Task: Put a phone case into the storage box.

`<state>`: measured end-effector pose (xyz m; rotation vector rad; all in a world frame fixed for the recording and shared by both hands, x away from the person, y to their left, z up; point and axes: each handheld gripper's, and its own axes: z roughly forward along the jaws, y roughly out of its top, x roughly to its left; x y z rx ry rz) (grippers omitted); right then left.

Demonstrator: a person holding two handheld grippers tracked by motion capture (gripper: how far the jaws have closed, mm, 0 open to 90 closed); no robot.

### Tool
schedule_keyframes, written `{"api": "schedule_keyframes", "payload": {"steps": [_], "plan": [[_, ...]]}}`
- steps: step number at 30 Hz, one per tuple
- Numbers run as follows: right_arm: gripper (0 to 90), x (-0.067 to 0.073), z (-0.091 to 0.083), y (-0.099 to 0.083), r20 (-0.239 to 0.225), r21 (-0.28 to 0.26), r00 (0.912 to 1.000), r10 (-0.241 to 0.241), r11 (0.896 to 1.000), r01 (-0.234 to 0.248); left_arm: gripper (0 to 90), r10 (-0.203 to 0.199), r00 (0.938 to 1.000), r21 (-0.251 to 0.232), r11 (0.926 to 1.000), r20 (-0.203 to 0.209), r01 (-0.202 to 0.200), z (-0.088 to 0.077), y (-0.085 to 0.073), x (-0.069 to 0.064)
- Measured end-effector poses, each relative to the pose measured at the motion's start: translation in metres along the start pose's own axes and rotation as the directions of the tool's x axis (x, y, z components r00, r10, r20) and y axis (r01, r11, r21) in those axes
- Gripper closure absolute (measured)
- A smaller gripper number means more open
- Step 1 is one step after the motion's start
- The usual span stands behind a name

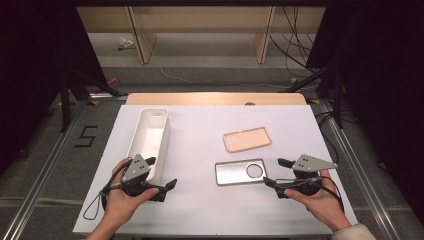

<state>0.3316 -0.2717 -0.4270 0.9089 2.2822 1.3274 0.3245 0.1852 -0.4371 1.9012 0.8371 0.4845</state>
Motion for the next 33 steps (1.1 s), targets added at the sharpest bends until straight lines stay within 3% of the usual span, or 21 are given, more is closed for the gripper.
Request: {"api": "schedule_keyframes", "payload": {"steps": [7, 9, 10, 11, 12, 13, 14, 15, 16, 17, 24, 33], "plan": [[24.6, 0.001, 0.004, 0.002, 0.004, 0.009, 1.0000, -0.004, 1.000, 0.004, 0.1, -0.001, 1.0000, 0.003, 1.0000, -0.001, 0.001, 0.001, 0.000, 0.000], [30.2, 0.002, 0.006, 0.003, 0.006, 0.015, 1.0000, -0.005, 1.000, 0.005, 0.2, -0.002, 1.0000, 0.004, 1.0000, -0.001, 0.002, 0.001, 0.000, 0.000], [43.9, 0.004, 0.008, 0.005, 0.001, 0.025, 1.0000, -0.002, 1.000, 0.002, 0.4, -0.003, 1.0000, 0.004, 1.0000, -0.001, 0.003, 0.002, 0.000, 0.000], [43.9, 0.004, 0.008, 0.005, 0.001, 0.025, 1.0000, -0.002, 1.000, 0.002, 0.4, -0.002, 1.0000, 0.005, 1.0000, 0.000, 0.002, 0.002, 0.000, 0.000], [51.8, 0.005, 0.009, 0.007, 0.002, 0.035, 1.0000, -0.004, 0.999, 0.004, 0.5, -0.002, 1.0000, 0.005, 1.0000, 0.001, 0.002, 0.002, 0.000, -0.001], [67.7, 0.008, 0.014, 0.011, -0.017, 0.049, 0.9998, -0.004, 0.999, 0.005, 0.6, 0.001, 1.0000, 0.009, 1.0000, 0.002, -0.001, 0.003, 0.000, -0.001], [67.7, 0.008, 0.014, 0.011, -0.017, 0.049, 0.9998, -0.004, 0.999, 0.005, 0.7, 0.001, 1.0000, 0.009, 1.0000, 0.002, -0.001, 0.003, 0.000, -0.001], [73.8, 0.010, 0.017, 0.013, -0.020, 0.053, 0.9998, -0.004, 0.999, 0.006, 0.7, 0.002, 1.0000, 0.009, 1.0000, 0.001, -0.002, 0.003, 0.000, -0.001], [85.2, 0.014, 0.024, 0.018, -0.042, 0.069, 0.9991, -0.003, 0.998, 0.006, 0.8, 0.003, 1.0000, 0.009, 1.0000, 0.002, -0.003, 0.003, 0.000, -0.001], [89.6, 0.015, 0.028, 0.019, -0.048, 0.080, 0.9988, -0.003, 0.997, 0.007, 0.9, 0.004, 1.0000, 0.009, 1.0000, 0.003, -0.004, 0.003, 0.000, -0.001], [90.0, 0.026, 0.059, 0.033, -0.107, 0.141, 0.9942, -0.013, 0.990, 0.028, 1.1, 0.003, 1.0000, 0.009, 1.0000, 0.003, -0.003, 0.003, 0.000, -0.001], [90.0, 0.035, 0.091, 0.042, -0.122, 0.199, 0.9925, 0.003, 0.980, 0.022, 1.3, 0.005, 1.0000, 0.009, 0.9999, 0.005, -0.005, 0.003, 0.000, -0.002]]}}
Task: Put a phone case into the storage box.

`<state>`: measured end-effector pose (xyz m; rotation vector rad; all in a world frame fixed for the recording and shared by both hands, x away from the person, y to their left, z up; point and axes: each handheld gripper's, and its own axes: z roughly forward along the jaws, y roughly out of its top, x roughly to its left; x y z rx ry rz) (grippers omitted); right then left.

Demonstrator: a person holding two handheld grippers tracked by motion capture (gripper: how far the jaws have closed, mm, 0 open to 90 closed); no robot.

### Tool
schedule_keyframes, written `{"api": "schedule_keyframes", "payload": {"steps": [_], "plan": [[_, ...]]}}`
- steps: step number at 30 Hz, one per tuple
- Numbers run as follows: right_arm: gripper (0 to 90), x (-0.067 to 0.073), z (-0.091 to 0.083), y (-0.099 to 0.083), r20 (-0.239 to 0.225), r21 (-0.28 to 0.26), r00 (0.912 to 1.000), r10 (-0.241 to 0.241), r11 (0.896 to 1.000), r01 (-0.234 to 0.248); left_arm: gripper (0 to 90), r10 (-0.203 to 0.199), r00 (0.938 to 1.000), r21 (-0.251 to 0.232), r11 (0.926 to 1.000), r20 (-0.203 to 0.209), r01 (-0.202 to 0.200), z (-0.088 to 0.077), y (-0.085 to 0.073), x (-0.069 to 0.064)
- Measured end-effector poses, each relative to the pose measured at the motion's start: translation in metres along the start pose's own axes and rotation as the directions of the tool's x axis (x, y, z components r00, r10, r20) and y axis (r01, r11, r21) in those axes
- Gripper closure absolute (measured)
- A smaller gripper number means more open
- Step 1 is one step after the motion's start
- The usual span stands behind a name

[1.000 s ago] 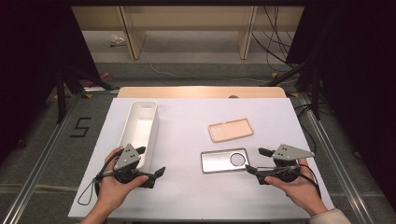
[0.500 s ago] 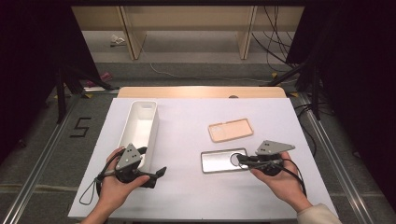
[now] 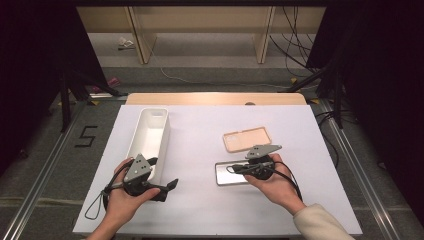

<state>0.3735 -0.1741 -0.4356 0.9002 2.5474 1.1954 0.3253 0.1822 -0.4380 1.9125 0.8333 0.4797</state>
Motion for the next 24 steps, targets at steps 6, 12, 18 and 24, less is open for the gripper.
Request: {"api": "schedule_keyframes", "payload": {"steps": [6, 12, 18, 24], "plan": [[90.0, 0.002, 0.019, 0.008, -0.001, 0.035, 0.9998, 0.018, 0.999, -0.018, 1.3, 0.002, 1.0000, 0.000, 1.0000, 0.000, -0.002, 0.000, 0.000, 0.000], [90.0, 0.004, 0.031, 0.011, -0.010, 0.060, 0.9997, 0.024, 0.998, -0.023, 1.3, 0.003, 1.0000, 0.001, 1.0000, 0.000, -0.003, 0.000, 0.000, 0.000], [90.0, 0.007, 0.042, 0.011, -0.014, 0.100, 0.9995, 0.030, 0.995, -0.028, 1.3, 0.005, 1.0000, 0.002, 1.0000, -0.001, -0.005, 0.000, 0.000, 0.000], [90.0, 0.008, 0.053, 0.011, -0.016, 0.141, 0.9988, 0.045, 0.989, -0.043, 1.3, 0.005, 1.0000, 0.002, 1.0000, 0.000, -0.005, 0.000, 0.000, 0.000]]}}
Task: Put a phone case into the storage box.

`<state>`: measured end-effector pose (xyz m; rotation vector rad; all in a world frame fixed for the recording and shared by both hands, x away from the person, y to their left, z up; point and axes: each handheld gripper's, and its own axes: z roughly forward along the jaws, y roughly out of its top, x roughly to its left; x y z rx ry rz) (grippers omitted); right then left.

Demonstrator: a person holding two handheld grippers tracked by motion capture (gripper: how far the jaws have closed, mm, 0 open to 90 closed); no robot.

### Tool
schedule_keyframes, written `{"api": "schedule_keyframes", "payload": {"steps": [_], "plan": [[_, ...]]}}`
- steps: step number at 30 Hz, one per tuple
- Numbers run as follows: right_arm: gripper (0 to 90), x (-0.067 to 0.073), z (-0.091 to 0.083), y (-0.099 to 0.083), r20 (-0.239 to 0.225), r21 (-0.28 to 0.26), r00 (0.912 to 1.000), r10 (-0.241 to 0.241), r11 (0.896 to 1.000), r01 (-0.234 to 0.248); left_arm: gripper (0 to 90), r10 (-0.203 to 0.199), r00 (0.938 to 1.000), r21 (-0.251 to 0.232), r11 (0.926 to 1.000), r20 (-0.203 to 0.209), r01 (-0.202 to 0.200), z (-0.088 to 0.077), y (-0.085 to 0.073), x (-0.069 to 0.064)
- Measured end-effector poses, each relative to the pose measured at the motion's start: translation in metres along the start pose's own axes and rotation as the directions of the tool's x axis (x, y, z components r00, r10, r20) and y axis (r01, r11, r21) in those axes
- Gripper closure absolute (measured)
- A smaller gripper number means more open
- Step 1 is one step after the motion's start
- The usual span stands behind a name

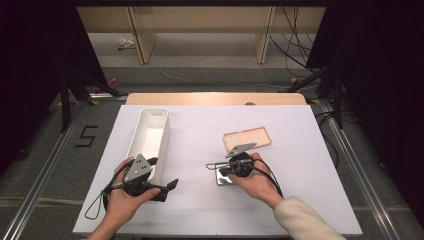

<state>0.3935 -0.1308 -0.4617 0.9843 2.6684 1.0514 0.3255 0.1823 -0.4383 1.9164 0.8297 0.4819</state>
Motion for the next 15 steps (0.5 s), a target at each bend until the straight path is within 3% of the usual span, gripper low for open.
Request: {"api": "schedule_keyframes", "payload": {"steps": [15], "plan": [[90.0, 0.001, 0.013, -0.003, 0.006, 0.068, 0.9998, 0.016, 0.998, -0.017, 1.3, -0.002, 1.0000, -0.002, 1.0000, 0.002, 0.002, 0.000, 0.000, -0.001]]}}
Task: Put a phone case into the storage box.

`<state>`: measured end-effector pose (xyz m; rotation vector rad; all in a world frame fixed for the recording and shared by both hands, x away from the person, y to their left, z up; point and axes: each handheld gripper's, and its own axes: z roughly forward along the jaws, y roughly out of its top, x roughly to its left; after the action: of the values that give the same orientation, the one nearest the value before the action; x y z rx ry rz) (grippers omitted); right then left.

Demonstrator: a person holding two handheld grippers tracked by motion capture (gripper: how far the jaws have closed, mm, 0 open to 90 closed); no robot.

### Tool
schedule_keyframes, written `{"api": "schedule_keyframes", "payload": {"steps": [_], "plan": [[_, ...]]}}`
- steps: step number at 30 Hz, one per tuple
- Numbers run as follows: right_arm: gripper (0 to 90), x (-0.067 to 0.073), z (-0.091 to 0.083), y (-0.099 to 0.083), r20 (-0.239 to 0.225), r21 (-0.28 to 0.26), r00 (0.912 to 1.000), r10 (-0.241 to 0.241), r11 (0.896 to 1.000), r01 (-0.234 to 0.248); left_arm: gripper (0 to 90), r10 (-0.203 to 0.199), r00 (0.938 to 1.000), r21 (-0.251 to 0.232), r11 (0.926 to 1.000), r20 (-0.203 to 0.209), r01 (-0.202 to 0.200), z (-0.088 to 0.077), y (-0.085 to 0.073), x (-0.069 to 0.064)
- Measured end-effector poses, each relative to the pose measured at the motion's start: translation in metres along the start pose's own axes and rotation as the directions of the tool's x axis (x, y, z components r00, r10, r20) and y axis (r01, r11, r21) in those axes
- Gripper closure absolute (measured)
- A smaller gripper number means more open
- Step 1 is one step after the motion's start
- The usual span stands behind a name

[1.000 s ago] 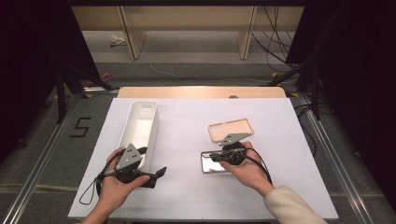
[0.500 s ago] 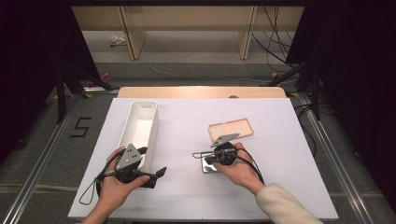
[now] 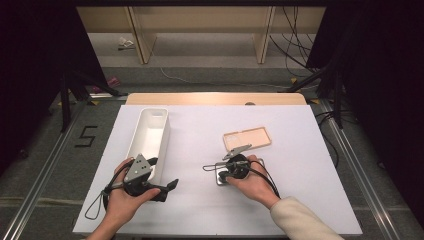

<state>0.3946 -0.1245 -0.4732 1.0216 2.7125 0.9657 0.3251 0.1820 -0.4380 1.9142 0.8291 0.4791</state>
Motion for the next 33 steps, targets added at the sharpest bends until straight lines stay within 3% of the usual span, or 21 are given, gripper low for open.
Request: {"api": "schedule_keyframes", "payload": {"steps": [33], "plan": [[90.0, 0.0036, -0.0002, -0.0008, -0.006, 0.077, 0.9997, 0.023, 0.997, -0.023, 1.5, 0.000, 1.0000, 0.001, 1.0000, 0.003, 0.000, -0.0007, -0.0001, -0.0003]]}}
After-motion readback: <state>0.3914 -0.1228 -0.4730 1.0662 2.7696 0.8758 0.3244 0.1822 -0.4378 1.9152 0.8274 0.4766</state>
